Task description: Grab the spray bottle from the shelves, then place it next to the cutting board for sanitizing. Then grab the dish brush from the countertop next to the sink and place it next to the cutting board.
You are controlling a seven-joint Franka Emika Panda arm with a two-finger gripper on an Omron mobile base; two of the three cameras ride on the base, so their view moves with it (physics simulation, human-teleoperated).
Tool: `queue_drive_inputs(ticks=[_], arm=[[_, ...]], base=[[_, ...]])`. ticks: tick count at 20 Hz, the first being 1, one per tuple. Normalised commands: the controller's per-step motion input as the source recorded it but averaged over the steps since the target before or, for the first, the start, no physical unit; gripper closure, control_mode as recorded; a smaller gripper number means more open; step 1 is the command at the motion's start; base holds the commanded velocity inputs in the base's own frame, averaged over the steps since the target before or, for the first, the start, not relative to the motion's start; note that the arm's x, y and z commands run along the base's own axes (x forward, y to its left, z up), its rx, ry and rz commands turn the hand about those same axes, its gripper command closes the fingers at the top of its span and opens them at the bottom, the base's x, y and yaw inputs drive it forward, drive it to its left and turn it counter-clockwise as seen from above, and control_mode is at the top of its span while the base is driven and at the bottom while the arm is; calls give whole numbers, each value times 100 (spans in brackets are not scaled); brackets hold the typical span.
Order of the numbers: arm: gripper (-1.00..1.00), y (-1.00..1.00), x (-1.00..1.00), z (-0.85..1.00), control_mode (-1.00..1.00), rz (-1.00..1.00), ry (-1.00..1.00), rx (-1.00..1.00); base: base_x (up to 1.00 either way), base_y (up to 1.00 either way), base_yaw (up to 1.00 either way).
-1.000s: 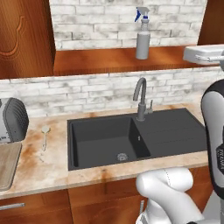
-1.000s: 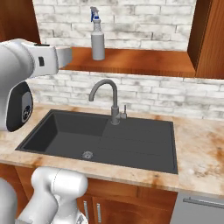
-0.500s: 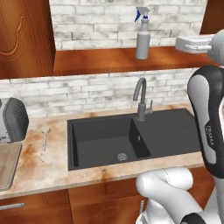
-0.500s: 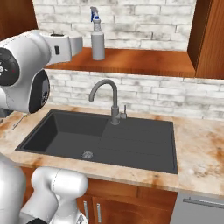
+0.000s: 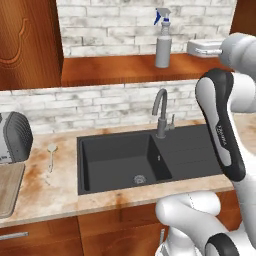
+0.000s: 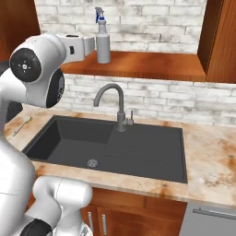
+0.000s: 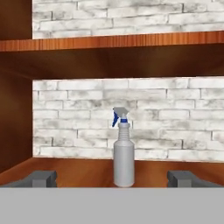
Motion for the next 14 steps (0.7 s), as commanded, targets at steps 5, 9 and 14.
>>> queue_drive_inputs(ticks=[5, 9, 14], arm=[[-100, 0, 43, 0, -100, 0, 3, 0], [-100, 0, 53, -1, -100, 0, 0, 0], [-100, 0, 54, -3, -100, -3, 0, 0]], base=[[0, 0, 0], [0, 0, 0], [0, 0, 0]])
